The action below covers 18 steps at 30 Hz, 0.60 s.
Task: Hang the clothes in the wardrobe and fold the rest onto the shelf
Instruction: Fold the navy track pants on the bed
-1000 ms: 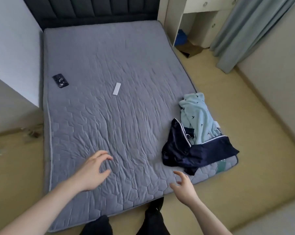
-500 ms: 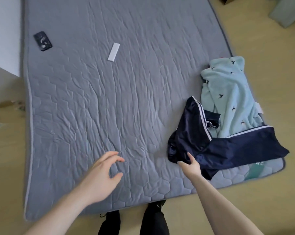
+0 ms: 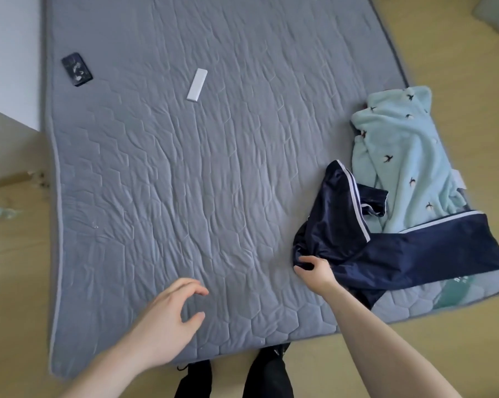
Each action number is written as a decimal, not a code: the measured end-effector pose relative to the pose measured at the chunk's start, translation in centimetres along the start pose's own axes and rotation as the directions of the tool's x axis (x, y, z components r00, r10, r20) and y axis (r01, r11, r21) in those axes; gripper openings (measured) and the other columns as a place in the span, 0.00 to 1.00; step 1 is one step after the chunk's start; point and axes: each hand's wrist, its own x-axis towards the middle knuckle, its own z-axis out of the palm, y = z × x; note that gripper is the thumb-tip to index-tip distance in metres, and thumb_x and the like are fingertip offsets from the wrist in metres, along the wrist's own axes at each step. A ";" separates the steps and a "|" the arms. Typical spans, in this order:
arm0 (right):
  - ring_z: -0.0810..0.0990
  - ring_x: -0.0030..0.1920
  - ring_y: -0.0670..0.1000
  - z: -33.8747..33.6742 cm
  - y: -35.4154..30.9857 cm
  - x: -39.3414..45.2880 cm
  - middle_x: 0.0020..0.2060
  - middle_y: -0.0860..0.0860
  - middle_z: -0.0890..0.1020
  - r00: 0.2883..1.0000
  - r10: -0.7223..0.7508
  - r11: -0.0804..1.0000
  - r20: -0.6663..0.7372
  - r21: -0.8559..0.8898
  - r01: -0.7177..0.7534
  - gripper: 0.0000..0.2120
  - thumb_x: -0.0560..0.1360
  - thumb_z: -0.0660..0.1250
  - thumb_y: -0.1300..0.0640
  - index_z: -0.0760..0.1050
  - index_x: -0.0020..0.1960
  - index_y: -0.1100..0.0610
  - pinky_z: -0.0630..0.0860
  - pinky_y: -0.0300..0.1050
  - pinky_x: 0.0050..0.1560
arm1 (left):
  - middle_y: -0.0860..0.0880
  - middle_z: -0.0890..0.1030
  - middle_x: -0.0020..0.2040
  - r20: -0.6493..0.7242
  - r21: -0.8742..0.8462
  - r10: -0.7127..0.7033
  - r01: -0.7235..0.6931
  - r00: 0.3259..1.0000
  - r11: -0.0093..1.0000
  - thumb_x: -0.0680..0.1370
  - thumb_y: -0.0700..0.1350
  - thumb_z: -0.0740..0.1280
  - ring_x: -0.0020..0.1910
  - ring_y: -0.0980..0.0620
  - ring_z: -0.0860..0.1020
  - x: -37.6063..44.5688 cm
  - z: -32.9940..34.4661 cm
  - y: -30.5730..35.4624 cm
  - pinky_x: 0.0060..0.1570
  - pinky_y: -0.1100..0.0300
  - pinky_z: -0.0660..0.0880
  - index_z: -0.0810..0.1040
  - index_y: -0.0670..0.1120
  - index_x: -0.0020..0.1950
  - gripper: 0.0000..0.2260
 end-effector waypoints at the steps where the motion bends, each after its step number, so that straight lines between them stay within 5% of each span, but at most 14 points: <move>1: 0.73 0.68 0.57 0.0 0.1 -0.3 0.74 0.56 0.68 1.000 0.014 0.996 0.002 -0.092 -0.013 0.24 0.76 0.73 0.48 0.77 0.70 0.49 0.72 0.49 0.68 | 0.72 0.65 0.65 0.002 -0.003 -0.004 0.004 1.000 1.000 0.81 0.52 0.67 0.62 0.68 0.69 -0.4 -0.2 -0.5 0.58 0.69 0.63 0.74 0.62 0.63 0.11; 4: 0.52 0.81 0.61 0.4 0.7 0.1 0.82 0.56 0.50 0.998 0.062 0.948 0.008 -0.314 -0.056 0.23 0.78 0.68 0.52 0.73 0.73 0.43 0.58 0.55 0.78 | 0.71 0.68 0.65 -0.023 -0.025 -0.020 0.019 1.000 1.000 0.81 0.52 0.68 0.63 0.68 0.70 -0.3 0.1 -2.8 0.58 0.68 0.66 0.75 0.62 0.61 0.11; 8: 0.42 0.83 0.57 1.4 2.9 2.7 0.83 0.55 0.45 0.994 0.105 0.888 -0.021 -0.449 -0.103 0.27 0.78 0.62 0.59 0.70 0.76 0.44 0.54 0.60 0.79 | 0.70 0.67 0.65 -0.008 0.017 -0.016 0.016 1.000 1.000 0.80 0.53 0.69 0.64 0.68 0.71 1.3 2.6 -5.8 0.62 0.67 0.67 0.74 0.62 0.61 0.11; 12: 0.66 0.76 0.59 2.0 4.3 3.5 0.75 0.56 0.70 0.998 0.056 0.926 -0.041 -0.371 -0.067 0.28 0.73 0.62 0.58 0.73 0.73 0.60 0.66 0.55 0.75 | 0.70 0.67 0.65 0.014 0.026 -0.008 0.008 1.000 1.000 0.80 0.53 0.68 0.62 0.66 0.74 2.0 4.6 -6.4 0.62 0.67 0.67 0.73 0.63 0.61 0.11; 15: 0.82 0.60 0.54 2.4 2.2 -1.0 0.60 0.52 0.84 0.983 -0.093 0.990 -0.156 -0.115 0.076 0.15 0.75 0.69 0.61 0.83 0.61 0.53 0.76 0.46 0.60 | 0.69 0.66 0.65 0.020 -0.005 -0.009 0.009 1.000 1.000 0.81 0.52 0.67 0.65 0.66 0.70 0.9 4.7 -5.1 0.64 0.66 0.66 0.74 0.61 0.64 0.12; 18: 0.84 0.46 0.46 2.8 -2.3 -8.3 0.45 0.46 0.86 0.966 -0.173 0.948 -0.192 0.233 0.216 0.06 0.75 0.73 0.62 0.84 0.48 0.51 0.76 0.38 0.47 | 0.70 0.67 0.64 0.021 -0.026 0.030 -0.030 0.999 0.999 0.81 0.50 0.68 0.64 0.65 0.71 -0.6 3.6 -3.3 0.64 0.65 0.66 0.73 0.62 0.63 0.13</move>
